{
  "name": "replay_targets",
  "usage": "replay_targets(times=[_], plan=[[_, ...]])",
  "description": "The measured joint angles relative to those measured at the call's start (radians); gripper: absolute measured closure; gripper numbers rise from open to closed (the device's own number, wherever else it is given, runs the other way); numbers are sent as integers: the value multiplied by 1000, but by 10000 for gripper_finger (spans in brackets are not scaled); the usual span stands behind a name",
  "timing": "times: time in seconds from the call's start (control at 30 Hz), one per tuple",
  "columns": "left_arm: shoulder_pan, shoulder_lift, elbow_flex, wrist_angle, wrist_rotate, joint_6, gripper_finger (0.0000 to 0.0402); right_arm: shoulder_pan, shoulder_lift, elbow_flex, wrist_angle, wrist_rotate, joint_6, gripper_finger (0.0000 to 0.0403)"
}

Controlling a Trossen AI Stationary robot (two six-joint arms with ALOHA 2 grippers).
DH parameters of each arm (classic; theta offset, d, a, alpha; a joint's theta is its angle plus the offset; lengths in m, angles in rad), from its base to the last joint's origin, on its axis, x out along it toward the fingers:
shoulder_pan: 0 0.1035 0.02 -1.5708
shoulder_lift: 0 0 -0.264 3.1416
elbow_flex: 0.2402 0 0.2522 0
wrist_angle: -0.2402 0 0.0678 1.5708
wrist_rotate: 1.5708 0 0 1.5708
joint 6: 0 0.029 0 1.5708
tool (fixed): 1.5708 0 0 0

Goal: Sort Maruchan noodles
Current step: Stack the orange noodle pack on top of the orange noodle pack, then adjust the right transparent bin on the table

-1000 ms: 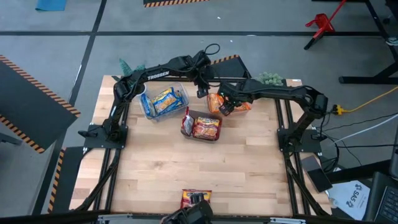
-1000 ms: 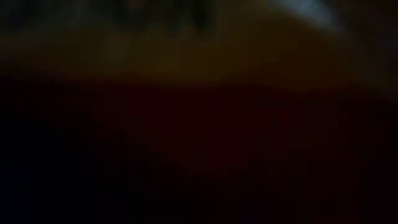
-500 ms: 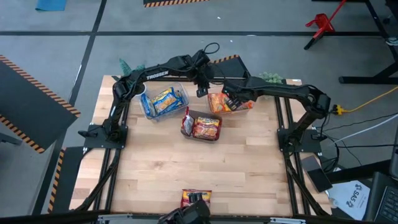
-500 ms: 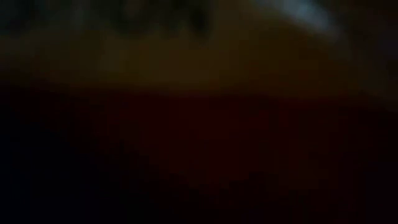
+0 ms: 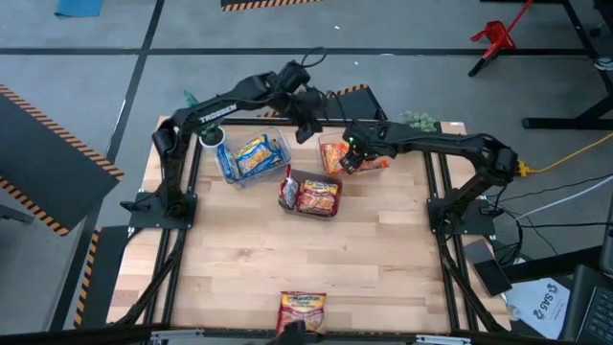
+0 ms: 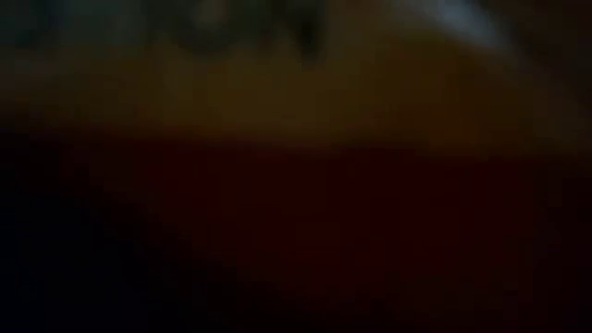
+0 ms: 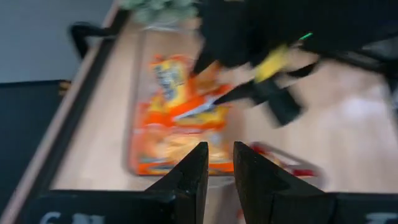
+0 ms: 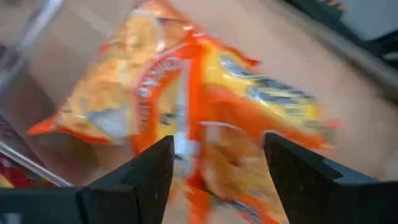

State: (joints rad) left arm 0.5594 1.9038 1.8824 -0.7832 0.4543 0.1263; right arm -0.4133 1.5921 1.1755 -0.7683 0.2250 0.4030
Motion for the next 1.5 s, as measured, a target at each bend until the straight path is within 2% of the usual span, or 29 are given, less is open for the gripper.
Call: replay_targets(times=[0.2,0.27,0.33,0.6,0.8,0.93,1.27,1.5], plan=[[-36,-78,0,-8,137,-71,333,-2,1,-109,131,-130,7,164],[-53,-104,0,-9,142,-81,333,-3,1,-116,163,-193,-10,164],[-70,-134,0,-9,134,-96,333,0,1,-113,181,-208,-17,164],[-127,-280,0,-10,132,-147,333,2,-67,11,195,-173,-68,164],[-157,-379,0,-40,101,-147,333,3,-108,22,146,-179,-102,164],[-176,-427,0,-162,90,-147,333,41,-131,21,83,-202,-137,164],[-274,-487,0,-463,85,-143,333,163,-142,21,-93,-164,-127,164],[-427,-499,0,-427,42,-98,333,263,-142,20,-183,-105,-63,164]])
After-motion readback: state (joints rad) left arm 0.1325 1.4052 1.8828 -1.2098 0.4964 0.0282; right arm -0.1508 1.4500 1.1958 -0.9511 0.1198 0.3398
